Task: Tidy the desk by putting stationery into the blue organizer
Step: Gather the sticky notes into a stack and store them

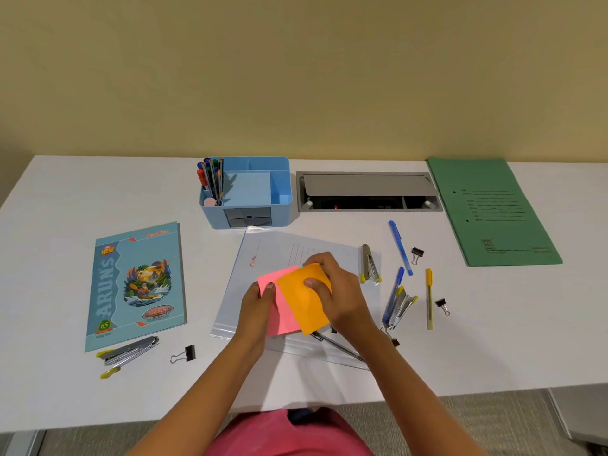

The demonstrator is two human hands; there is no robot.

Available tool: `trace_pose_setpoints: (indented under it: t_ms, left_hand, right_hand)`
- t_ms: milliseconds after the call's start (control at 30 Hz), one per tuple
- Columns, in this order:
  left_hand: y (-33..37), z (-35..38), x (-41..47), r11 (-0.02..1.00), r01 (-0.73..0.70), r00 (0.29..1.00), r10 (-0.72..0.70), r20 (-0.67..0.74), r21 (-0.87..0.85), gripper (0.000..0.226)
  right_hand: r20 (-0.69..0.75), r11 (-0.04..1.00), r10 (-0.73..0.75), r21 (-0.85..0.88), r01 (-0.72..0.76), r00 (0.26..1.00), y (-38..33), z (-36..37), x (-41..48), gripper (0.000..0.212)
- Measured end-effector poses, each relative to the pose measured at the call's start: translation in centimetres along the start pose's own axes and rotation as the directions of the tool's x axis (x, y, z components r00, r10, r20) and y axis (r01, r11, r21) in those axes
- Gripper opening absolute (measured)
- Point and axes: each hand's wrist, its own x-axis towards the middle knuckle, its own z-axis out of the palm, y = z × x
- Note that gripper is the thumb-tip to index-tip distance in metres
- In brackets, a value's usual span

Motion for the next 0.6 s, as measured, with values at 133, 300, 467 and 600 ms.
trace_pose_setpoints:
  t_ms: [133,300,467,600]
  left_hand:
    - [-0.4,-0.1,0.1,0.998,-0.013,1.000,0.012,-0.013,-0.056,0.030]
    - [-0.6,0.3,-0.2,0.975,0.036,0.999,-0.041,-0.018,-0.217,0.035]
    - [-1.4,0.0,-0.4,0.992,-0.124,0.992,0.122,-0.044,-0.030,0.029]
    - [-2.7,-1.4,-0.4,0.910,-0.393,0.917,0.398,-0.014,0.135,0.009]
  right_hand:
    - [-0.066,0.987,0.110,-0.114,-0.117,0.992,-0.6,2.7,0.8,0.019]
    - [-0.134,0.912,0.375,-0.124,-0.391,0.917,-1.0,6.5,0.6,0.032]
    - [-0.084,0.891,0.406,0.256,-0.374,0.910,-2.0,8.2,0.3,0.039]
    - [-0.063,0.908,0.289,0.334,-0.252,0.955,-1.6,8.9,0.1,0.030]
